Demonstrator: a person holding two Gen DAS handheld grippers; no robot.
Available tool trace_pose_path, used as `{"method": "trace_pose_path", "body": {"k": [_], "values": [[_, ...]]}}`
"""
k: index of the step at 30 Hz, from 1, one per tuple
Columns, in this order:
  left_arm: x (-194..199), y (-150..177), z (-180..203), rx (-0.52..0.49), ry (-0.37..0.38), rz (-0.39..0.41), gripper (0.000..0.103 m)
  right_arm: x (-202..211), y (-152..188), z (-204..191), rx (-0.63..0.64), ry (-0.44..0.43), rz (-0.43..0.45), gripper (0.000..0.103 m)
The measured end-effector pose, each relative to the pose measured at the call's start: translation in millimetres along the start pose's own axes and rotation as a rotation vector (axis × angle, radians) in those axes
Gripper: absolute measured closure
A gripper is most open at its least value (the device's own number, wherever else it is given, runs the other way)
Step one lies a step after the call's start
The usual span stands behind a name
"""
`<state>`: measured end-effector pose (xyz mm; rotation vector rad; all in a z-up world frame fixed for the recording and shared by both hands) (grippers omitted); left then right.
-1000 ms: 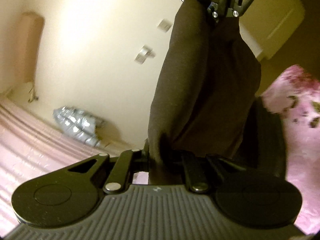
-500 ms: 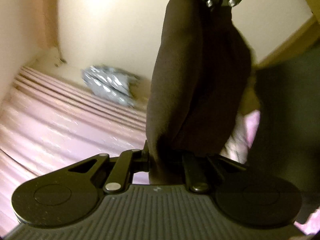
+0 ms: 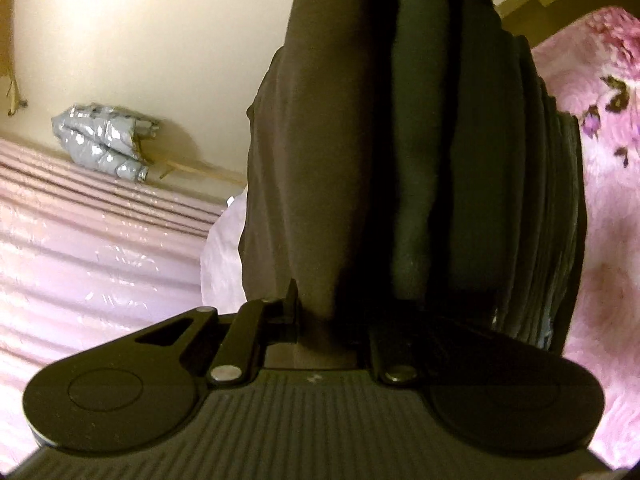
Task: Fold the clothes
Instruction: 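Carry the held brown sweater with both tools over the dark clothes stack, then lower the brown sweater onto the stack top with both tools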
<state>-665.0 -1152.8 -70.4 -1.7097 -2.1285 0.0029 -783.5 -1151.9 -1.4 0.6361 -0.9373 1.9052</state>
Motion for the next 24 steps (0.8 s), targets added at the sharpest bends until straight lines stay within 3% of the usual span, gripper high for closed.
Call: {"method": "trace_pose_path", "body": {"k": [6, 7, 12, 16, 24], "values": [[14.7, 27.0, 5.6, -0.015, -0.016, 0.021, 0.089, -10.2, 10.2, -6.3, -0.040, 0.008, -0.049, 0.078], [14.5, 29.9, 6.1, -0.014, -0.015, 0.025, 0.092, -10.9, 9.2, -9.3, -0.043, 0.009, -0.056, 0.091], [2.9, 34.3, -0.6, 0.010, -0.033, 0.027, 0.093, -8.5, 3.0, -29.5, -0.033, 0.011, -0.081, 0.091], [5.1, 45.9, 25.7, 0.022, -0.002, 0.015, 0.095, -19.5, 3.7, -48.2, -0.022, -0.015, -0.094, 0.091], [23.5, 49.5, 39.8, 0.096, -0.018, 0.005, 0.095, -24.1, 5.8, -72.9, -0.039, -0.028, -0.116, 0.091]]}}
Point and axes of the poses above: each gripper's, at about its wrist camera, not at the fingertips, and x roughly against the way its jaws point, z to its right, y to its underside, the point moved 9 cm from there along -x, roughly the way its jaws point, and after that the axes turned 13 degrees about -y, right-handed, at the moved point
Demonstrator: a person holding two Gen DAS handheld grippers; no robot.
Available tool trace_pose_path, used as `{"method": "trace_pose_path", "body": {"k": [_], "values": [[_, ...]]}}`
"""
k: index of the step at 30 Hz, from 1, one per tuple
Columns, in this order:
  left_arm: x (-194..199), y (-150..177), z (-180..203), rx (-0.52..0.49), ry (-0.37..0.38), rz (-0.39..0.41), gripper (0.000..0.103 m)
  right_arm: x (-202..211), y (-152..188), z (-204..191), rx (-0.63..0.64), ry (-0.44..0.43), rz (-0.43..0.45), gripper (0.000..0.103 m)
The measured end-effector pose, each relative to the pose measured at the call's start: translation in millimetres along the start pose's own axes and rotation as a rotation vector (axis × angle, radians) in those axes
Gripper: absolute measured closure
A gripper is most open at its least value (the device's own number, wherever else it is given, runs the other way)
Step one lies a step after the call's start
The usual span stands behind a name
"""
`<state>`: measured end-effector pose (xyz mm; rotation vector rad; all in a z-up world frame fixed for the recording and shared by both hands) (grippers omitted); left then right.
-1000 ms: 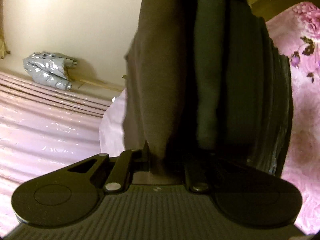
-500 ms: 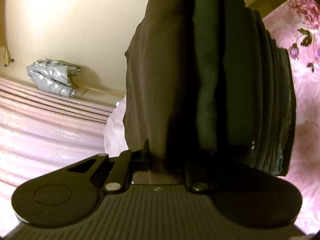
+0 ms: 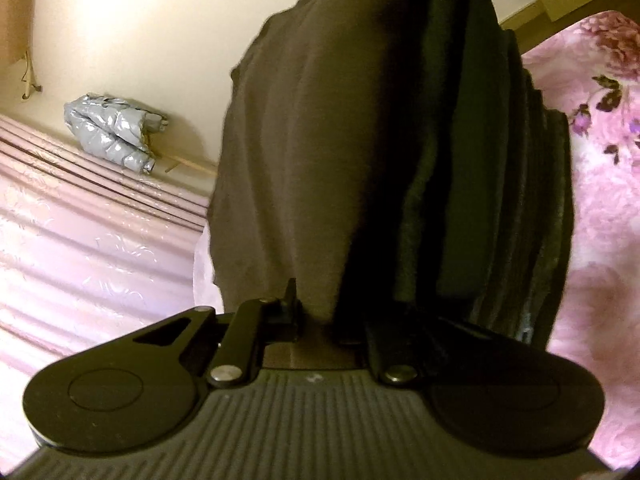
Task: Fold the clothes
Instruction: 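Lower the brown sweater onto the stack top with both tools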
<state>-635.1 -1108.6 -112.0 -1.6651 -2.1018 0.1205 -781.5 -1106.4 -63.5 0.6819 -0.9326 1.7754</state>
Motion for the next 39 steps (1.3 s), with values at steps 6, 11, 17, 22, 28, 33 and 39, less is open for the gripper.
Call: {"method": "trace_pose_path", "body": {"k": [6, 11, 17, 22, 28, 33, 39], "values": [[-9.1, 3.4, 0.5, -0.020, -0.004, 0.001, 0.095, -7.6, -3.6, -1.5, -0.033, -0.001, -0.003, 0.091], [-8.7, 0.6, -16.6, 0.052, 0.023, -0.022, 0.091, -4.1, -2.9, 1.5, -0.031, 0.012, -0.008, 0.090], [11.5, 9.2, -52.6, 0.252, 0.084, -0.010, 0.081, -0.2, -3.1, 9.9, -0.060, 0.050, -0.004, 0.089], [18.7, 11.2, -94.5, 0.450, 0.115, -0.003, 0.080, -1.7, -3.6, 15.3, -0.083, 0.068, -0.003, 0.089], [19.6, -3.6, -104.4, 0.569, 0.169, -0.059, 0.080, -3.2, -4.8, 16.5, -0.095, 0.084, -0.009, 0.089], [30.6, -6.4, -111.9, 0.590, 0.219, -0.035, 0.080, 1.8, -1.3, 17.7, -0.103, 0.086, -0.006, 0.089], [51.7, 1.0, -125.9, 0.607, 0.193, 0.013, 0.080, -1.3, -2.9, 13.4, -0.110, 0.100, -0.006, 0.083]]}}
Point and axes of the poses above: each gripper's, at about its wrist camera, not at the fingertips, and x roughly against the way its jaws point, z to its right, y to its underside, the point moved 9 cm from there along -x, roughly the way its jaws point, and after that the axes turned 13 degrees about -y, right-handed, at the moved point
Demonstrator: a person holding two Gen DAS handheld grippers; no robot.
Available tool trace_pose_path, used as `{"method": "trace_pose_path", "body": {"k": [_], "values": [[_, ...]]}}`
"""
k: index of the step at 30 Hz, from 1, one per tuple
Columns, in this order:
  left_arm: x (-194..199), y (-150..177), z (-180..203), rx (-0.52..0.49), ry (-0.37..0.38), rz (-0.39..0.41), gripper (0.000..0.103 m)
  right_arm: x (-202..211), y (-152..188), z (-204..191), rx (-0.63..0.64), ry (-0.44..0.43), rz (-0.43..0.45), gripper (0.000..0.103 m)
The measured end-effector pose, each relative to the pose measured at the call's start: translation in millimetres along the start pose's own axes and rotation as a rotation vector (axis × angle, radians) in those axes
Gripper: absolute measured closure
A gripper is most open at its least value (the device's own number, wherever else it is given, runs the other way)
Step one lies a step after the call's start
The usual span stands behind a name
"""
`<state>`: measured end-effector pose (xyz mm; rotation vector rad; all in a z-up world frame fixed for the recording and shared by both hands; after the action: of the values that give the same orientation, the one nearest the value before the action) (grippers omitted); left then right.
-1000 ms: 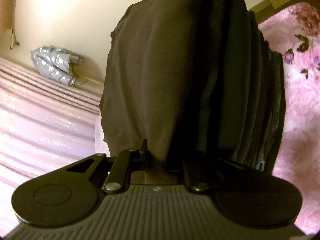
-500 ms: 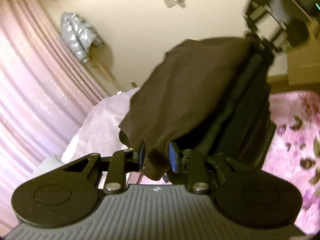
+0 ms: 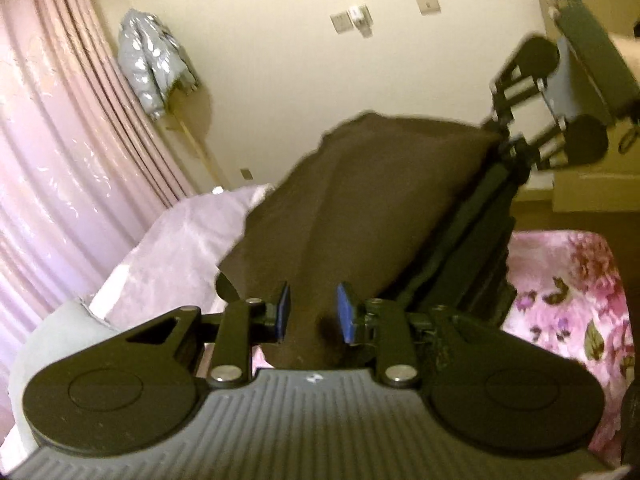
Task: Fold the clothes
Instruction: 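Lower the brown sweater onto the stack top with both tools, then open both tools to release the sweater on the stack and withdraw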
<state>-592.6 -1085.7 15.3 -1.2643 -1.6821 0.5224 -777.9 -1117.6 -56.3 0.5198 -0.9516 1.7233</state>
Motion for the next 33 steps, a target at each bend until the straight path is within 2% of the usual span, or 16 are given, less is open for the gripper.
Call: {"method": "trace_pose_path", "body": {"k": [4, 8, 10, 12, 14, 15, 18, 21, 25, 26, 30, 33], "values": [[-13.8, -12.9, -9.2, 0.054, -0.043, -0.014, 0.079, -0.6, 0.2, 0.7, -0.005, 0.005, 0.002, 0.083], [-51.1, 2.9, 6.9, 0.025, -0.023, -0.131, 0.079, 1.7, 0.2, 3.3, -0.027, -0.003, 0.004, 0.083], [-59.5, 12.8, 18.4, -0.013, -0.014, -0.160, 0.081, 6.6, 0.7, 5.8, -0.057, -0.014, 0.011, 0.082], [-60.5, 16.7, 24.3, -0.027, -0.012, -0.160, 0.082, 15.7, 1.1, 10.4, -0.125, -0.034, 0.033, 0.071], [-61.2, 18.6, 25.1, -0.016, -0.015, -0.164, 0.083, 29.2, 3.0, 17.5, -0.230, -0.056, 0.064, 0.040], [-61.8, 19.1, 24.6, -0.008, -0.016, -0.166, 0.083, 35.9, 4.0, 20.7, -0.283, -0.070, 0.081, 0.037], [-64.2, 19.2, 25.0, -0.008, -0.019, -0.167, 0.083, 59.2, 2.7, 37.4, -0.484, -0.122, 0.188, 0.037], [-64.2, 20.0, 27.1, -0.021, -0.018, -0.166, 0.083, 74.8, -2.3, 67.1, -0.715, -0.163, 0.336, 0.037], [-63.8, 21.1, 28.5, -0.023, -0.023, -0.172, 0.083, 55.9, -3.8, 97.8, -1.026, -0.290, 0.447, 0.039], [-63.4, 21.9, 28.4, -0.020, -0.026, -0.175, 0.083, 44.3, -2.1, 96.3, -1.053, -0.320, 0.428, 0.044], [-63.5, 27.0, 28.3, -0.011, -0.026, -0.202, 0.083, 3.8, 11.6, 81.2, -1.121, -0.414, 0.333, 0.045], [-62.9, 27.8, 25.7, 0.019, -0.027, -0.213, 0.082, 9.0, 13.0, 81.0, -1.093, -0.405, 0.334, 0.045]]}}
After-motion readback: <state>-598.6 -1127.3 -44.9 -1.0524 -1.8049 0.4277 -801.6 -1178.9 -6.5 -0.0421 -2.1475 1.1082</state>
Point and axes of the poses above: each gripper's, at about its wrist camera, not at the fingertips, and x roughly against the way its jaws point, z to its right, y to its underside, the point moved 9 cm from there along -x, roughly the way its jaws point, and after that the axes turned 13 degrees about -y, right-handed, at the moved point
